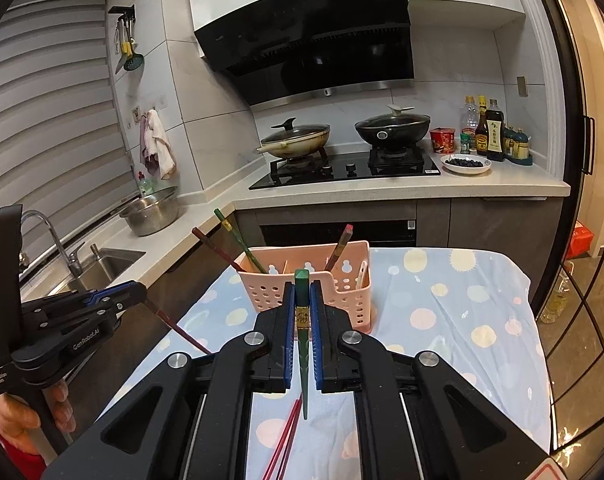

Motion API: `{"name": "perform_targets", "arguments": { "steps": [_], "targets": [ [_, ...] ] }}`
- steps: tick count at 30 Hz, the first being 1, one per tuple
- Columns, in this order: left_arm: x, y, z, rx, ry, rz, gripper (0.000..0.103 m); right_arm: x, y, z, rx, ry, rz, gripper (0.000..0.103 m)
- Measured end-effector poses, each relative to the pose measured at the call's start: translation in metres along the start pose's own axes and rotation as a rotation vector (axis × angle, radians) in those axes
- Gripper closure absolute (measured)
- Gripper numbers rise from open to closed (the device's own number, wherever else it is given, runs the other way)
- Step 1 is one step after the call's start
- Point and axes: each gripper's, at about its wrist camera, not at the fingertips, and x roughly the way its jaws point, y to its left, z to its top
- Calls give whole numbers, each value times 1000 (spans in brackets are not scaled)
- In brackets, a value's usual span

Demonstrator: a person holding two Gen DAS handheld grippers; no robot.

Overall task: Organize utensils
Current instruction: 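Lift both chopsticks and carry them above the pink holder with both tools, then lower the chopsticks into the pink holder with both tools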

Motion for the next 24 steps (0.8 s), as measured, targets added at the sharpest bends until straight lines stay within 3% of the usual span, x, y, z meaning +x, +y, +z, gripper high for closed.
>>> {"name": "perform_targets", "arguments": {
  "steps": [18, 24],
  "targets": [
    [-5, 2, 61, 5, -95, -25, 96, 27, 10, 55, 1, -35, 33, 96],
    [-9, 4, 95, -5, -136, -37, 96, 34, 13, 89, -2, -66, 37, 96]
  ]
}}
